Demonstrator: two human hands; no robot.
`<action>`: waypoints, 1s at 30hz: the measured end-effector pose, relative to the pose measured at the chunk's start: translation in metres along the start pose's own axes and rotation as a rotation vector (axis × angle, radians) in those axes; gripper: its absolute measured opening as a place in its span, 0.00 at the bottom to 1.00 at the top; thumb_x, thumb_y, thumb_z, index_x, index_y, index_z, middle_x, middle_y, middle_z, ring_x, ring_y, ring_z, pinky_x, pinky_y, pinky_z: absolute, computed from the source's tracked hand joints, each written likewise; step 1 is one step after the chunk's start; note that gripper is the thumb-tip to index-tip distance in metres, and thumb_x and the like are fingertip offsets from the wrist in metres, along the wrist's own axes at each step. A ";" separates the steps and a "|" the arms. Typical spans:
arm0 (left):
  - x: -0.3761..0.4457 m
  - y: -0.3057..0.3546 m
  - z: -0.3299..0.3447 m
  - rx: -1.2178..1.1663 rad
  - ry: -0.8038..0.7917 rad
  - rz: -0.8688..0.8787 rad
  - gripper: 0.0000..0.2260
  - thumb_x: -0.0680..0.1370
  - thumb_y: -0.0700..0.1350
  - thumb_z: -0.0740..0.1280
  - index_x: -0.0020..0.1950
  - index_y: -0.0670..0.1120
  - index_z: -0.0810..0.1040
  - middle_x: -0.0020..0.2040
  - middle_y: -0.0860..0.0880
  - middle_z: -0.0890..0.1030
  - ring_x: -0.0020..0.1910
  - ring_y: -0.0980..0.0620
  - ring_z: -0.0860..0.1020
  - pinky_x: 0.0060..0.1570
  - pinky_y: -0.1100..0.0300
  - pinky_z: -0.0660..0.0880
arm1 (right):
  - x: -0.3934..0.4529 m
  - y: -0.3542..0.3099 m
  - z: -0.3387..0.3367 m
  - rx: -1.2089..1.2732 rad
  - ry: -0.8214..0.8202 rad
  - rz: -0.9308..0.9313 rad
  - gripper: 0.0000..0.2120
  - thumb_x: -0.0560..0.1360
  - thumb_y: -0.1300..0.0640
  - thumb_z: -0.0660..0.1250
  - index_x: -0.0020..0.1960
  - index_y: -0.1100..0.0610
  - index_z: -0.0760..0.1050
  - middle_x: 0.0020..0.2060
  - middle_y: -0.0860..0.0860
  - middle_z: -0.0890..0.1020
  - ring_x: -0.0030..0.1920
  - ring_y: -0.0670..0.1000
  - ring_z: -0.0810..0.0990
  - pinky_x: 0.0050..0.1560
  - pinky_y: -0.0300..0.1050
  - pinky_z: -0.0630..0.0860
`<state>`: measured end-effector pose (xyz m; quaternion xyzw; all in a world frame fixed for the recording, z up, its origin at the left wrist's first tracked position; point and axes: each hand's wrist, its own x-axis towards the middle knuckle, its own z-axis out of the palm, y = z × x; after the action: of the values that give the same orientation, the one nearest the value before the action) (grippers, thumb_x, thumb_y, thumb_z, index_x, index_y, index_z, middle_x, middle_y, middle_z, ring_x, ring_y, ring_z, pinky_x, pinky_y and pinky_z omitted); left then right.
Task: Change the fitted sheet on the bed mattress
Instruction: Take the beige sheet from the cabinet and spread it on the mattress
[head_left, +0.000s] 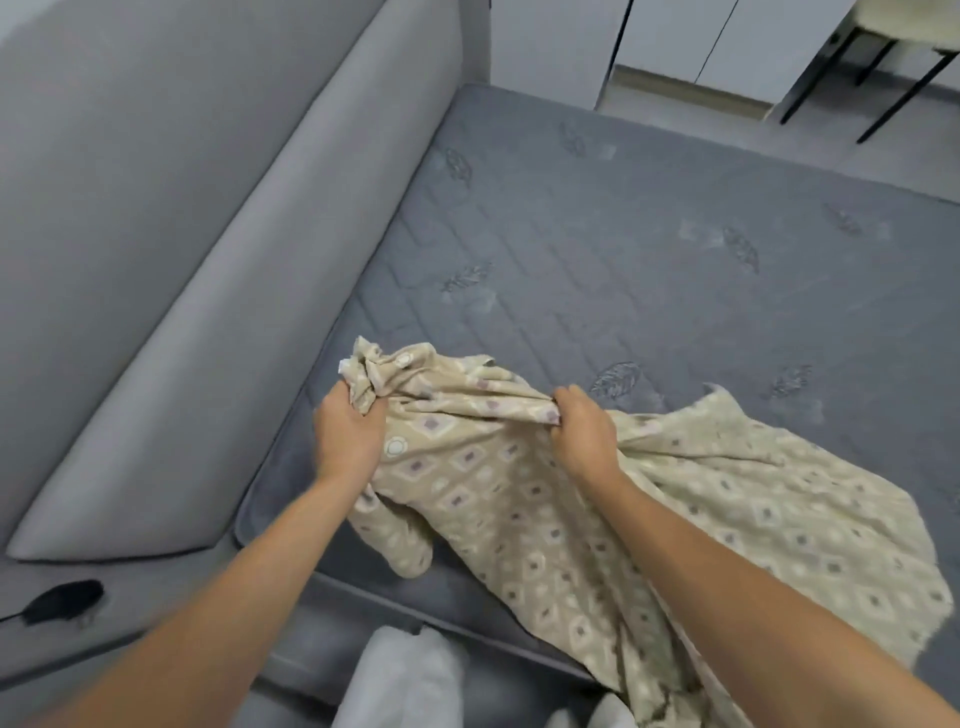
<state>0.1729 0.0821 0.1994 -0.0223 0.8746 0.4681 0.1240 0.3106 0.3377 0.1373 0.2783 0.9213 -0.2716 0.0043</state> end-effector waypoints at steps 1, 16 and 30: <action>0.020 -0.017 -0.006 0.036 0.009 -0.032 0.03 0.80 0.47 0.69 0.48 0.49 0.80 0.43 0.49 0.84 0.45 0.45 0.82 0.47 0.47 0.80 | 0.017 -0.017 0.017 0.037 0.015 -0.016 0.09 0.69 0.53 0.52 0.43 0.54 0.68 0.42 0.56 0.75 0.41 0.63 0.76 0.36 0.52 0.62; 0.126 -0.212 0.096 0.780 -0.314 0.046 0.41 0.76 0.50 0.74 0.84 0.45 0.56 0.77 0.39 0.60 0.77 0.36 0.60 0.73 0.41 0.67 | 0.031 0.101 0.212 -0.124 -0.362 0.092 0.26 0.76 0.53 0.72 0.74 0.52 0.73 0.66 0.54 0.76 0.64 0.61 0.74 0.64 0.57 0.73; 0.007 -0.162 0.340 0.881 -0.873 0.759 0.37 0.78 0.55 0.73 0.83 0.58 0.59 0.84 0.47 0.54 0.82 0.44 0.55 0.78 0.44 0.60 | -0.079 0.279 0.149 -0.445 0.002 0.340 0.43 0.71 0.49 0.78 0.82 0.52 0.62 0.80 0.62 0.62 0.80 0.66 0.60 0.79 0.66 0.58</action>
<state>0.2579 0.2719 -0.1146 0.5237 0.8002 0.0493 0.2881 0.4998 0.4164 -0.1160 0.4212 0.8984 -0.0577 0.1098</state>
